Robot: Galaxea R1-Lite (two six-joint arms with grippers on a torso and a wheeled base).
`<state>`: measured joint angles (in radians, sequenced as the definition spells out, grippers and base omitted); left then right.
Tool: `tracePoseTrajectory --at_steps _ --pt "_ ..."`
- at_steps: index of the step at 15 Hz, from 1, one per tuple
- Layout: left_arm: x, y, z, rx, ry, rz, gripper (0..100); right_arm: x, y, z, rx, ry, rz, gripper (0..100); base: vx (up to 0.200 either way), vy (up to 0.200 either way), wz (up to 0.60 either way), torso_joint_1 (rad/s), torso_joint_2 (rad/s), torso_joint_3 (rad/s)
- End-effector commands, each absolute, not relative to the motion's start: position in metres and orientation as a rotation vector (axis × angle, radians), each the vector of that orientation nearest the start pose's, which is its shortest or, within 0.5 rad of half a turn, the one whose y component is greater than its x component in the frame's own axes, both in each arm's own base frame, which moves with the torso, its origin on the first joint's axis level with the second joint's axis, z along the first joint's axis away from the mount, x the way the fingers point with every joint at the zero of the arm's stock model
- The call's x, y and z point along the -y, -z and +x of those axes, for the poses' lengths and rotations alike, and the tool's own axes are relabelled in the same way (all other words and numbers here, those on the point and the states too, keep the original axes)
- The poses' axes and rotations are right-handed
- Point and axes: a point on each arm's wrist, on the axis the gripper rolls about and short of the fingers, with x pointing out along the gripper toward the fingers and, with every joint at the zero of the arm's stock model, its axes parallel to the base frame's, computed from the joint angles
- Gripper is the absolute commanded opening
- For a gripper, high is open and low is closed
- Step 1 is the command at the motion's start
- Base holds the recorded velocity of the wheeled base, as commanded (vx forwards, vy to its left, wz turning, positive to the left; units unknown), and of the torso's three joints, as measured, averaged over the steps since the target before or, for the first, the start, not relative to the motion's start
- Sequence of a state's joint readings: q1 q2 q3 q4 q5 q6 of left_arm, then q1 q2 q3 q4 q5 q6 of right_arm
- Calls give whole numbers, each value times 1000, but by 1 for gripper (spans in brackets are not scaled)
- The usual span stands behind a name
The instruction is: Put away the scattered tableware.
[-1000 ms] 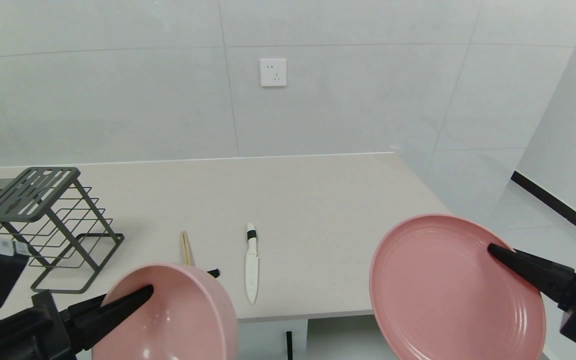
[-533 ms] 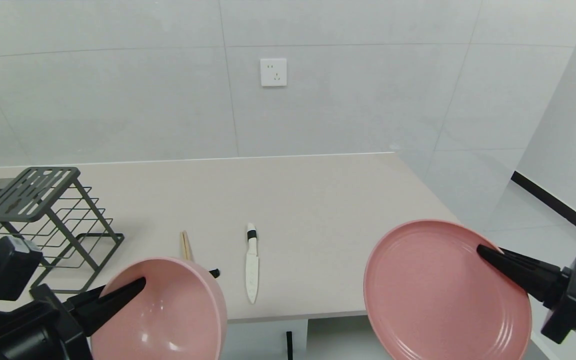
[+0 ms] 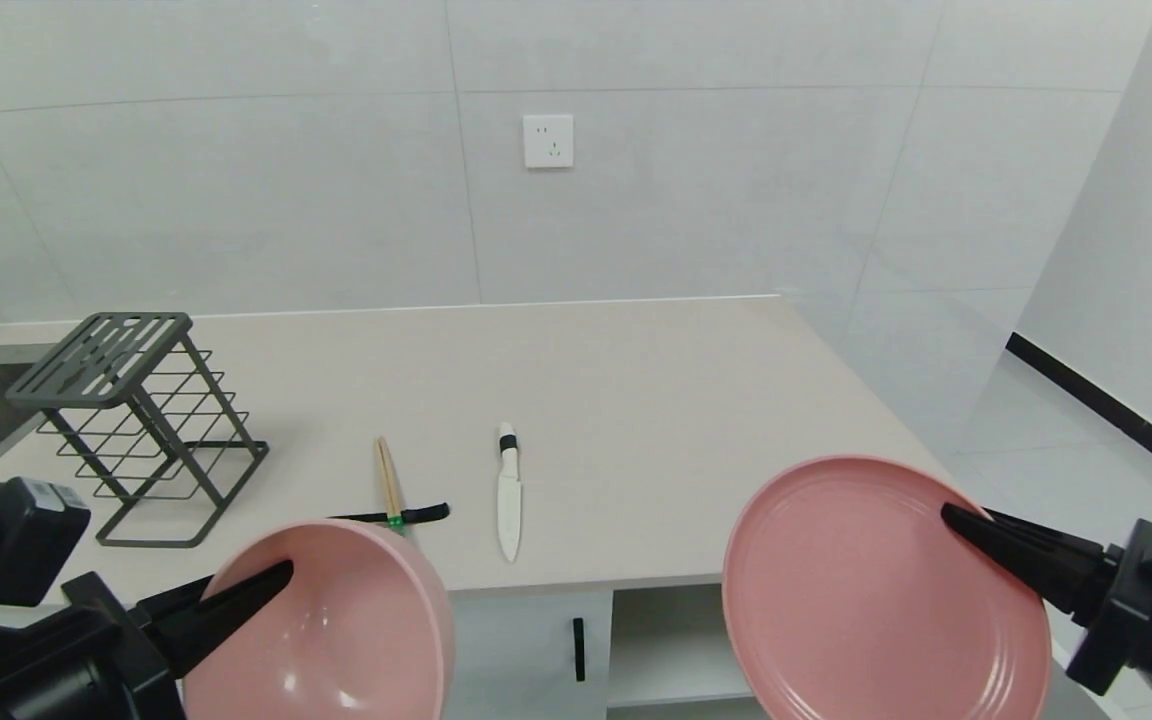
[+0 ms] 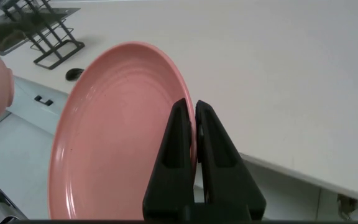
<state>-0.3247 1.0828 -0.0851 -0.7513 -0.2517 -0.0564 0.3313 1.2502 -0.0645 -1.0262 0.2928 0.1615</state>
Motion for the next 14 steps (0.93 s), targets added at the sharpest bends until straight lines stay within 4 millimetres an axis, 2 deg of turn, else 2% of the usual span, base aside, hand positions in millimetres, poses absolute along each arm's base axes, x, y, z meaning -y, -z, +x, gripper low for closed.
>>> tracePoseTrajectory --at_steps 1,3,6,11,14 --pt "43 -134 109 -270 566 -46 0 -52 -135 132 -212 -608 154 0 0 0 0 0 0 0" --pt "43 -134 109 -270 566 -46 0 -52 -135 132 -212 -608 154 0 0 0 0 0 0 0" --pt "43 -134 109 -271 566 -45 0 -52 -136 132 -209 -609 154 0 0 0 -600 -59 134 71" --pt "42 -133 108 -272 566 -44 0 -52 -136 132 -209 -609 152 0 0 0 0 -117 258 121" --pt "42 -134 108 -266 567 -43 0 -52 -136 132 -209 -609 152 0 -200 0 0 -6 32 14"
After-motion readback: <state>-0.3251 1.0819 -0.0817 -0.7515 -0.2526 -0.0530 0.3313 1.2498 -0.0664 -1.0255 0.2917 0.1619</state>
